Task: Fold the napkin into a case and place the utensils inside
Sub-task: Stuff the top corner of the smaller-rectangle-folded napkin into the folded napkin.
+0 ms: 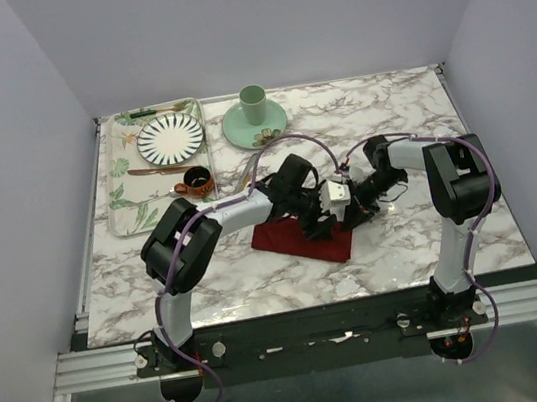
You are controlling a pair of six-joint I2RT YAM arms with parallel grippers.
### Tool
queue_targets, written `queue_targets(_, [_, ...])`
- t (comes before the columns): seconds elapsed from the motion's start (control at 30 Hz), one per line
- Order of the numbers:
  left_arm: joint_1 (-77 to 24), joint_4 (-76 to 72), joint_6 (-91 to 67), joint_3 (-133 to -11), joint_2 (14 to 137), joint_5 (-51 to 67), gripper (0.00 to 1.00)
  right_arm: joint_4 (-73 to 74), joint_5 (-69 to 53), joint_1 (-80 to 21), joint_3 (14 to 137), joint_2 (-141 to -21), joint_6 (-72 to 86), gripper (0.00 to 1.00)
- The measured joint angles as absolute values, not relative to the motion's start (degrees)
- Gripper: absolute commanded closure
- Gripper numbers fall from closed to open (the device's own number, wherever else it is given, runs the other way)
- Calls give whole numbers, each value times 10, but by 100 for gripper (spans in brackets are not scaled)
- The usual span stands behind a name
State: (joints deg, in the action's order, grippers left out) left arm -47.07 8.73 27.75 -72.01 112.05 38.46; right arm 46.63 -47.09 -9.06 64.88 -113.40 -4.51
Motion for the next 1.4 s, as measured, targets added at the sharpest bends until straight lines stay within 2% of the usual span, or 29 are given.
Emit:
queue_targets(0.03, [-467,87,278,-720,1120,385,1,466,-471,-91,649,-1134,-45,83])
queue_targets(0.33, [-473,105,307,-713,1082,412,1,467,-471,-91,652,-1136,-45,83])
queue_targets(0.83, [-518,135,322,-717,1103,427,2,467,-471,-91,652,-1136,-45,83])
queue_targets(1.13, [-520,134,320,-731,1129,407,20,467,-471,-91,652,-1136,-45,83])
queue_targets(1.33, [-520,119,302,-731,1129,399,53,467,-471,-91,652,-1136,-45,83])
queue_targets(1.37, [-520,117,298,-732,1129,397,61,467,-471,-91,652,-1136,-45,83])
queue_targets(1.4, [-519,116,294,-732,1129,396,62,467,-471,-91,652,-1136,-45,83])
